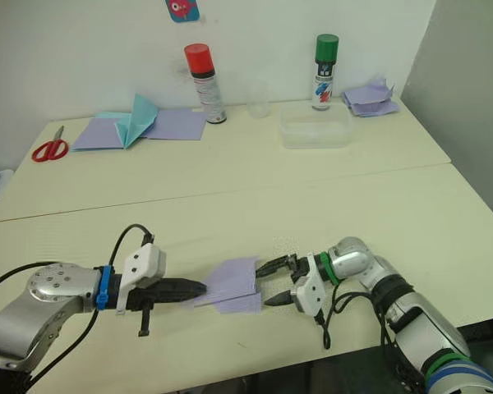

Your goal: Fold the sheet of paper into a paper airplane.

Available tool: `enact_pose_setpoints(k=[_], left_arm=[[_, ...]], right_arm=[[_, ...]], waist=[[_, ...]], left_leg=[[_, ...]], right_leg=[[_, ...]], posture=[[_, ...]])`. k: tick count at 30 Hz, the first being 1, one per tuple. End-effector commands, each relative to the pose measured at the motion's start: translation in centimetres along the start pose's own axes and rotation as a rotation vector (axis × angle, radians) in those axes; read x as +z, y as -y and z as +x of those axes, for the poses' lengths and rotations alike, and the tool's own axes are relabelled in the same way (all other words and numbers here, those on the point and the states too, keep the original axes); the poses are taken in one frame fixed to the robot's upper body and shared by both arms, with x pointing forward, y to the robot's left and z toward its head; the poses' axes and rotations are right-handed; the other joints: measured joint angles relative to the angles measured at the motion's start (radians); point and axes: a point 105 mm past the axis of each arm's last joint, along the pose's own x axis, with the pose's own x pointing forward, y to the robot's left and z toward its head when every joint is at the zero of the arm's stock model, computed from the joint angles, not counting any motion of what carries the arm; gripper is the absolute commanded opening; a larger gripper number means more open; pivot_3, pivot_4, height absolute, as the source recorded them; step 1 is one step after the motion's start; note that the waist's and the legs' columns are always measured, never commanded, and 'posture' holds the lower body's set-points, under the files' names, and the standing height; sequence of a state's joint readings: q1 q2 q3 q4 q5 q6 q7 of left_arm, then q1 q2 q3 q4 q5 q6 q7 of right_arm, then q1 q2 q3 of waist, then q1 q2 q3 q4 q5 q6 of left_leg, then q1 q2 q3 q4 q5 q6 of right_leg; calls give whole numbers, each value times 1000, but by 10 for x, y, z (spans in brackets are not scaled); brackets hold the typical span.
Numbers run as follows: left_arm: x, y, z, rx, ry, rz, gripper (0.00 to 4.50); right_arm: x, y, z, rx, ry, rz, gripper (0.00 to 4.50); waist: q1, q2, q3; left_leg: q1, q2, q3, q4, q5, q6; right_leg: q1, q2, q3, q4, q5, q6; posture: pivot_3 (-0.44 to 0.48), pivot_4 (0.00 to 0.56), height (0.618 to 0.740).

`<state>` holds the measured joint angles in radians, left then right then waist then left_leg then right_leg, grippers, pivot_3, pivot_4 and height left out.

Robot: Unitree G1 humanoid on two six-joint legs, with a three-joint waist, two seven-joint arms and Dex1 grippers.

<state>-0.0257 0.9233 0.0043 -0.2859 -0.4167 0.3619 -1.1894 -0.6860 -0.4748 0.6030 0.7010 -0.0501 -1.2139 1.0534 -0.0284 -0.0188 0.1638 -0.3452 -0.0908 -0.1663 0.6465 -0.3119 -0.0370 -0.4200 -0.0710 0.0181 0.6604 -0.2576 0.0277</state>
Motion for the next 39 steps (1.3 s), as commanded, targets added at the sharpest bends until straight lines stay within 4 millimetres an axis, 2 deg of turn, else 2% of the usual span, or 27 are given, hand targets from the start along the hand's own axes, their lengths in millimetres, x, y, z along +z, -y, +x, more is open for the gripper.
enact_pose_setpoints(k=[1, 4, 8, 12, 17, 19, 22, 24, 26, 31, 36, 39], left_arm=[[3, 3, 5, -34, 16, 25, 0], [3, 4, 9, -47, 19, 25, 0], [0, 9, 13, -78, 4, 22, 0], [-15, 9, 22, -73, -52, 39, 0], [-27, 10, 37, -71, -77, 33, 0], [-29, 12, 40, -76, -82, 26, 0], [-31, 12, 41, -76, -90, 20, 0], [-33, 12, 40, -75, -99, 20, 0], [-34, 12, 38, -73, -103, 18, 0], [-38, 11, 32, -65, -118, 14, 0], [-42, 10, 30, -60, -128, 19, 0], [-44, 8, 31, -53, -132, 20, 0]], right_arm=[[-2, -18, -15, 76, -40, 27, 4466], [-2, -20, -29, 82, -73, 50, 4466], [4, -15, -38, 57, -78, 69, 4466], [11, 4, -38, -43, -69, 125, 4466], [21, 26, -29, -149, -30, 235, 4466], [22, 36, -26, -224, -18, 341, 4466], [15, 59, -27, -431, 7, 689, 4466], [13, 65, -29, -481, 15, 859, 4466], [14, 62, -30, -468, 1, 911, 4060], [9, 44, -31, -447, -98, 1145, 2433], [21, 36, -27, -376, -56, 1567, 2433], [18, 31, -26, -353, -73, 1763, 2433]], waist=[[1, 0, 0], [3, 0, 0], [2, 0, 0], [1, 0, 0], [2, 0, 0], [3, 0, 0], [10, 0, -1], [14, 0, -1], [21, 1, -1], [21, 1, -1], [20, 1, -1], [20, 1, -1]], left_leg=[[0, 0, 0, 0, 0, 0], [-1, -1, 0, 0, 0, 0], [0, 0, 0, 0, 0, 0], [0, 1, 0, 0, 0, 0], [0, 1, 1, 1, 0, 0], [0, 1, 0, 1, 0, 0], [-1, 0, 0, 1, 0, 0], [-1, 0, -1, 2, 0, 0], [-1, 0, -1, 2, 0, 0], [-1, 1, -1, 1, 0, 1], [-1, 2, 0, 1, 0, 1], [-1, 3, 0, 1, 0, 1]], right_leg=[[0, 0, 0, 0, 0, 0], [0, 0, 0, 0, 0, 0], [0, 0, 0, 0, 0, 0], [0, 0, 0, 1, 0, 0], [0, 0, 0, 1, 0, 0], [0, 0, 0, 1, 0, 0], [0, -1, 0, 1, 0, 0], [0, -1, 0, 2, 0, 0], [0, -2, 0, 2, 0, 0], [0, -2, -1, 1, 0, 0], [0, -3, -1, 1, 0, 0], [0, -3, -1, 1, 0, 0]], posture=[[0, 150, 740], [0, 150, 740], [0, 150, 740], [0, 150, 740], [0, 150, 740], [0, 150, 740], [0, 150, 740], [0, 150, 740], [0, 150, 740], [0, 150, 740], [0, 150, 740], [0, 150, 740]])
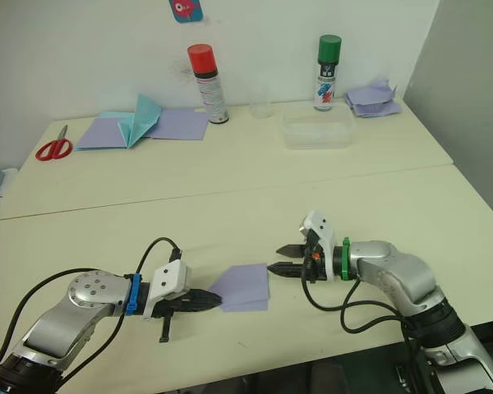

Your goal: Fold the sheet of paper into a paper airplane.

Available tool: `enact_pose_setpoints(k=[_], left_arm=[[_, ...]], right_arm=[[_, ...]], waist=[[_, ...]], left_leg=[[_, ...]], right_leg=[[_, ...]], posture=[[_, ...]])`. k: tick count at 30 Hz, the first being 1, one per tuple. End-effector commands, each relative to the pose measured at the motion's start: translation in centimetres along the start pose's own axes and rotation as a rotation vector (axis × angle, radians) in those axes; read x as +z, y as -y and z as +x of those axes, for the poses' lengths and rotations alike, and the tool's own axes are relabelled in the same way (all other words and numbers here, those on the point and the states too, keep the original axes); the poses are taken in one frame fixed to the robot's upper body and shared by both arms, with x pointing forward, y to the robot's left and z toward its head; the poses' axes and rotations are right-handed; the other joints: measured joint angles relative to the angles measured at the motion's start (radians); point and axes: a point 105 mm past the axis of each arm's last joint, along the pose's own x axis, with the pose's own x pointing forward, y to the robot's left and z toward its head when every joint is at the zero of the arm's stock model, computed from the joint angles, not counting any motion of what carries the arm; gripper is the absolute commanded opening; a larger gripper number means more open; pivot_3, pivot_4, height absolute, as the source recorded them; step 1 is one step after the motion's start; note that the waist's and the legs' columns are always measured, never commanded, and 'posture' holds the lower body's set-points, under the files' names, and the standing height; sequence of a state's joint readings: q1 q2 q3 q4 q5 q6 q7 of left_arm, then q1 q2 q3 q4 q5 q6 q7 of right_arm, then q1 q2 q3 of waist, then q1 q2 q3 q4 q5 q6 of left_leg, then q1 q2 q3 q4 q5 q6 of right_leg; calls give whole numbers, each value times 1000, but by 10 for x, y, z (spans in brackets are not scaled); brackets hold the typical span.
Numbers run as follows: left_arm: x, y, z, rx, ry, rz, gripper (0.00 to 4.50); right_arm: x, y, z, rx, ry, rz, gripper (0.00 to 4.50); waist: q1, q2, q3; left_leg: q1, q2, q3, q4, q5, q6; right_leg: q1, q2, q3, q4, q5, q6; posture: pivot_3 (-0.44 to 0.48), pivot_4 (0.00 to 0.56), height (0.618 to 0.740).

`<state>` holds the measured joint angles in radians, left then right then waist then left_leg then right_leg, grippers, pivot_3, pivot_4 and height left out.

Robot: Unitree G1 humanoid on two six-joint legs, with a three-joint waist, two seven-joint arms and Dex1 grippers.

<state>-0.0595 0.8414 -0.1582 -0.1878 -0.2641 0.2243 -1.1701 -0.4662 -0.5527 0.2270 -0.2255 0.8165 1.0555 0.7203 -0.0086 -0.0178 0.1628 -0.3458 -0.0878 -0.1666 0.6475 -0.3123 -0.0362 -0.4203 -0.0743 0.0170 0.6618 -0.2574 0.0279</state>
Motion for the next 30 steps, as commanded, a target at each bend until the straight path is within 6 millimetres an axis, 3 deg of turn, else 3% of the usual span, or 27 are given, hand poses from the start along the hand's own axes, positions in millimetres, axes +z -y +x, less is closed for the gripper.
enact_pose_setpoints(k=[1, 10, 19, 25, 30], left_arm=[[-22, 1, -2, 8, -86, -44, 0], [-37, -1, -14, 52, -112, -105, 0], [-35, -1, -11, 30, -113, -85, 0], [-36, 1, -9, 15, -115, -81, 0], [-37, 4, -8, 9, -117, -84, 0]], right_arm=[[6, -1, -1, 2, -15, 175, 2433], [-4, 8, 7, -38, -67, 434, 2433], [-8, 22, 29, -60, -67, 623, 2433], [-4, 27, 43, -75, -77, 687, 2433], [-2, 17, 56, -5, -99, 693, 2433]], waist=[[0, 0, 0], [-2, 4, -3], [-23, 8, -7], [-24, 10, -11], [-26, 12, -13]], left_leg=[[0, 0, 0, 0, 0, 0], [0, 0, 1, 0, 0, 0], [1, 2, 2, 0, -1, 1], [2, 4, 3, 0, -1, 2], [2, 4, 4, 0, -2, 3]], right_leg=[[0, 0, 0, 0, 0, 0], [0, 0, 0, 1, 0, 0], [0, 2, 0, 2, 1, -1], [0, 3, 0, 2, 1, -1], [0, 3, 0, 2, 1, -1]], posture=[[0, 150, 740], [0, 150, 740], [0, 150, 740], [0, 150, 740], [0, 150, 740]])
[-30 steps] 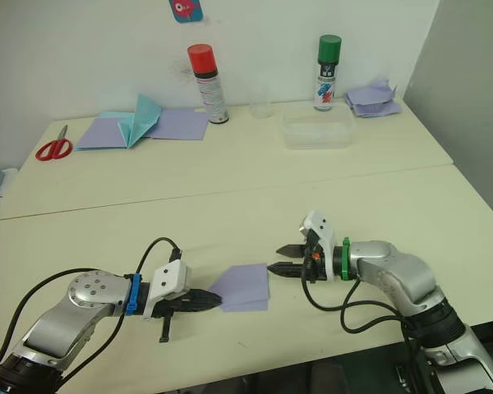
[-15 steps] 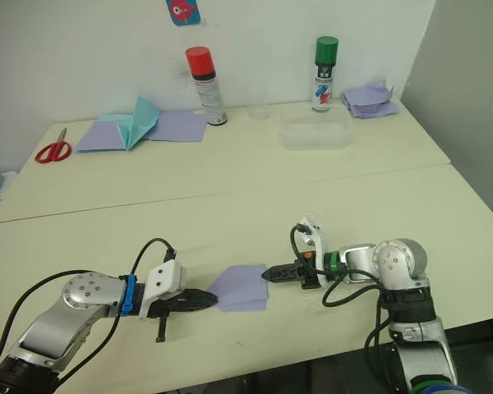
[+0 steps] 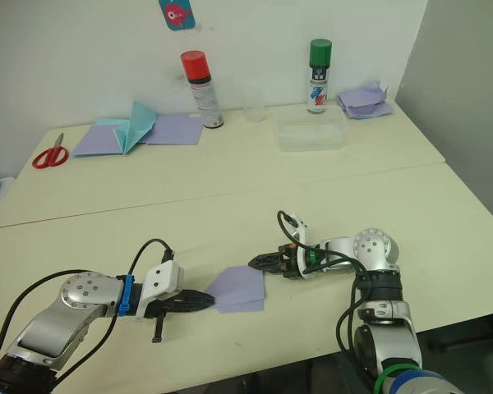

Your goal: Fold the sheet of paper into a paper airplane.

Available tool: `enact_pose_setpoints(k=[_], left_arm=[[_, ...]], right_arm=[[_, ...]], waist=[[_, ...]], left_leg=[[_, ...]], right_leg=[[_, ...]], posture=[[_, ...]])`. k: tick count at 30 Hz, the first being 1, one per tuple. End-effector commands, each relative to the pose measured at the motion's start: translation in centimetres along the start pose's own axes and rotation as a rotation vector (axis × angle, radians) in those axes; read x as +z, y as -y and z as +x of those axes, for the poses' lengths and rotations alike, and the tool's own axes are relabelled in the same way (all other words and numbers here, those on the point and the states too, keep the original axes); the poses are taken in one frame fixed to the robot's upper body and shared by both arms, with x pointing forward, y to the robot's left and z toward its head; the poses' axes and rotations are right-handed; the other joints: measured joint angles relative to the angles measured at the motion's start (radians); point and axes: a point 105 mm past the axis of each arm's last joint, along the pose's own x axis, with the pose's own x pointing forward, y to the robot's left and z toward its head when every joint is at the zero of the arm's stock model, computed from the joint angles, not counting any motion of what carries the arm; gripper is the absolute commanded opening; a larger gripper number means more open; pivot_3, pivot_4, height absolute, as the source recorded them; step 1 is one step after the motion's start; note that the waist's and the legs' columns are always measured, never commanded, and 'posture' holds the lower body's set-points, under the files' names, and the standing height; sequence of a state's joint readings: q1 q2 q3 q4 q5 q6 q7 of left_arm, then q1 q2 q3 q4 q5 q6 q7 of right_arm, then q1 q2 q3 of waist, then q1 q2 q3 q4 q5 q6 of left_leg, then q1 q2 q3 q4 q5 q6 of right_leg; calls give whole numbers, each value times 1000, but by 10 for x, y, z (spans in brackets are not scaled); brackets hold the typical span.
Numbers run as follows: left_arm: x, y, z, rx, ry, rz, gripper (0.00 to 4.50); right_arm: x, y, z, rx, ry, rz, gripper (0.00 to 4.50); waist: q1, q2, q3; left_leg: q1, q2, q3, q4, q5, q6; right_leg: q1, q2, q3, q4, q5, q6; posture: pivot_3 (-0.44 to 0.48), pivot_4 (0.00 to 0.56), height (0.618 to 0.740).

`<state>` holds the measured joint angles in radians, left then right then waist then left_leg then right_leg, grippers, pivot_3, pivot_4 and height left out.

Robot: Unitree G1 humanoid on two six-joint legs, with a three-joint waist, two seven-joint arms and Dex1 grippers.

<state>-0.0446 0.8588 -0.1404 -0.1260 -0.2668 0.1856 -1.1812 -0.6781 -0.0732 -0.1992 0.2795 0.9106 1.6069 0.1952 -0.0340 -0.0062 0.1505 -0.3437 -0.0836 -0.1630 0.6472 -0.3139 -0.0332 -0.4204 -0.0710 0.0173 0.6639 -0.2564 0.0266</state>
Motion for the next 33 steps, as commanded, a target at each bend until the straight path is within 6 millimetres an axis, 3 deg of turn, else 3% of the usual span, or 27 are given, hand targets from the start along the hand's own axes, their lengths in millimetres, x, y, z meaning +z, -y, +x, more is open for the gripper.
enact_pose_setpoints(k=[1, 12, 15, 20, 21, 24, 33], left_arm=[[-24, 7, 1, -10, -98, -55, 0], [-24, 7, 1, -9, -101, -52, 0], [-24, 7, 1, -7, -102, -52, 0], [-26, 8, 0, -12, -106, -55, 0], [-26, 9, 0, -14, -107, -56, 0], [-26, 9, 0, -17, -109, -56, 0], [-30, 8, -18, 12, -137, -84, 0]], right_arm=[[-5, -10, 8, 51, -44, -13, 2433], [-3, -24, 29, 119, -41, -132, 2433], [2, -22, 29, 116, -12, -171, 1819], [6, -21, 26, 105, 9, -267, 140], [3, -23, 26, 114, 0, -289, 62], [-6, -26, 26, 136, -30, -377, 62], [-19, -45, 31, 244, 18, -850, 62]], waist=[[-1, 1, -1], [-2, 2, -2], [-1, 2, -2], [-2, 2, -4], [-1, 2, -5], [-1, 3, -5], [-8, 3, -5]], left_leg=[[0, 0, 0, 0, 0, 0], [0, 1, 1, 0, 0, 0], [0, 1, 1, 0, 0, 0], [0, 2, 1, 0, 0, 0], [0, 2, 1, 0, 0, 0], [0, 2, 1, 0, 0, 0], [0, 5, 2, -1, 0, 0]], right_leg=[[0, 0, 0, 0, 0, 0], [0, 0, -1, 0, 0, 0], [0, 0, -1, 0, 0, 0], [0, 0, -1, 0, 0, 0], [0, 0, -1, 0, 0, 0], [0, 1, -1, 0, 0, 0], [-2, 1, -3, -1, 0, 0]], posture=[[0, 150, 740], [0, 150, 740], [0, 150, 740], [0, 150, 740], [0, 150, 740], [0, 150, 740], [0, 150, 740]])
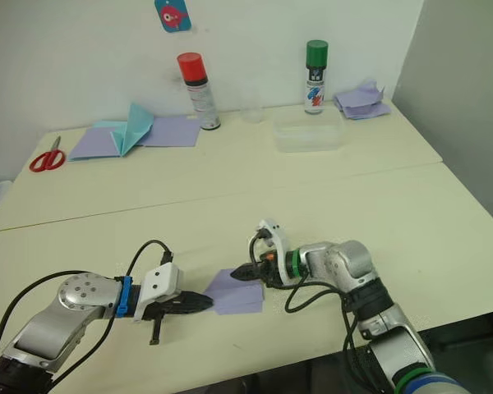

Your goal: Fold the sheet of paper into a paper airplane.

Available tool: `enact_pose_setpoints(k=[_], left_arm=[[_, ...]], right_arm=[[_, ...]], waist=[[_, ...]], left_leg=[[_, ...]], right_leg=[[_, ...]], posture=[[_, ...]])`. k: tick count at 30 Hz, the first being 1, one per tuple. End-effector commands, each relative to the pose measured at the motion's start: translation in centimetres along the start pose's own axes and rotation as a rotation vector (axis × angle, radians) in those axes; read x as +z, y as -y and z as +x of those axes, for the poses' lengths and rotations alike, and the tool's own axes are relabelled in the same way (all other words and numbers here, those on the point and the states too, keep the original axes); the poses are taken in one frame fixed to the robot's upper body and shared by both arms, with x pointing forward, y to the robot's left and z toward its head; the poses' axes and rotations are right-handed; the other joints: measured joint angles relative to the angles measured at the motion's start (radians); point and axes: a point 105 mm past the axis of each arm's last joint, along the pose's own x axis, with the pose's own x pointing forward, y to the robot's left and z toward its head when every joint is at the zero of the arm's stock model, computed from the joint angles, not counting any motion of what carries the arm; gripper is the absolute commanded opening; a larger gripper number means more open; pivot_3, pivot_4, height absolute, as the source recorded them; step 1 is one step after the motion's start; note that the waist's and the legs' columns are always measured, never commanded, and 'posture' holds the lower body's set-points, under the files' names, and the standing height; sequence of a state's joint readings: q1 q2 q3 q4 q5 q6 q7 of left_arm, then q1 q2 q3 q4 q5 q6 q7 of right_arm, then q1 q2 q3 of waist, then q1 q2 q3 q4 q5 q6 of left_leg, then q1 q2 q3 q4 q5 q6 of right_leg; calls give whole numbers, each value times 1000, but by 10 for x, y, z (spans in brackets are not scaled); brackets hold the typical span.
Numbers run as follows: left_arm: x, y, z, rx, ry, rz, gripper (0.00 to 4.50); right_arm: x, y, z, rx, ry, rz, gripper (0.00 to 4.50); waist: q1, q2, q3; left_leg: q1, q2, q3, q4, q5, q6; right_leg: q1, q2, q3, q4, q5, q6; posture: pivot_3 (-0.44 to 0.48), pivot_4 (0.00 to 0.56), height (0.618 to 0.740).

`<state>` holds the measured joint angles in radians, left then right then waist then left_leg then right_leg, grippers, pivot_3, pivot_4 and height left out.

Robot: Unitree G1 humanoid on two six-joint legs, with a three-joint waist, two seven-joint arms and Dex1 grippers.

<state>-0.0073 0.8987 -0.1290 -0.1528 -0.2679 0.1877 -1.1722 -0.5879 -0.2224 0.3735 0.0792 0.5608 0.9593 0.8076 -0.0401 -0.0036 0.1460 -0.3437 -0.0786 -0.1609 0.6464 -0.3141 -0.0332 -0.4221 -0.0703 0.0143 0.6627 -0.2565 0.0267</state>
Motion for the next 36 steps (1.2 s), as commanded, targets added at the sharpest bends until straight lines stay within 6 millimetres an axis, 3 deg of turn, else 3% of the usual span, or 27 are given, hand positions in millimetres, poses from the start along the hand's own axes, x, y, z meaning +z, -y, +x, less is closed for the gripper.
enact_pose_setpoints(k=[1, 10, 20, 25, 27, 30, 36], left_arm=[[-26, 3, -12, 8, -104, -86, 0], [-30, 8, -11, 9, -114, -101, 0], [-29, 11, -7, 5, -107, -112, 0], [-28, 9, -10, 11, -109, -110, 0], [-21, 4, -14, 31, -81, -112, 0], [5, -8, -21, 66, 37, -164, 0], [41, -13, -33, 38, 158, -247, 0]], right_arm=[[5, -18, 2, 87, 10, -218, 62], [-12, -21, 5, 195, -54, -451, 62], [-34, -1, 14, 178, -164, -762, 62], [-37, 2, 16, 183, -193, -812, 62], [-37, 4, 17, 178, -204, -812, 62], [-37, 6, 18, 172, -216, -806, 62], [-43, 9, 15, 178, -244, -804, 62]], waist=[[-2, 0, 0], [-3, 0, 0], [-2, 0, 0], [-2, 0, 0], [-3, 0, 0], [-3, 0, 0], [0, -1, 1]], left_leg=[[0, 1, 0, 0, 0, 0], [1, 1, 0, 0, 0, 0], [4, 1, 2, -1, 1, -2], [6, 2, 3, -1, 1, -2], [6, 2, 2, -1, 1, -2], [8, 3, 1, -1, 0, -2], [8, 5, -1, -1, -1, -1]], right_leg=[[0, 0, 0, 0, 0, 0], [0, 1, -1, 0, 0, 0], [2, 2, -1, 0, 0, 0], [2, 3, 0, 0, 0, 0], [3, 4, 1, 0, 0, 0], [3, 8, 2, 0, 0, 0], [2, 12, 1, 1, 0, 0]], posture=[[0, 150, 740], [0, 150, 740], [0, 150, 740], [0, 150, 740], [0, 150, 740], [0, 150, 740], [0, 150, 740]])
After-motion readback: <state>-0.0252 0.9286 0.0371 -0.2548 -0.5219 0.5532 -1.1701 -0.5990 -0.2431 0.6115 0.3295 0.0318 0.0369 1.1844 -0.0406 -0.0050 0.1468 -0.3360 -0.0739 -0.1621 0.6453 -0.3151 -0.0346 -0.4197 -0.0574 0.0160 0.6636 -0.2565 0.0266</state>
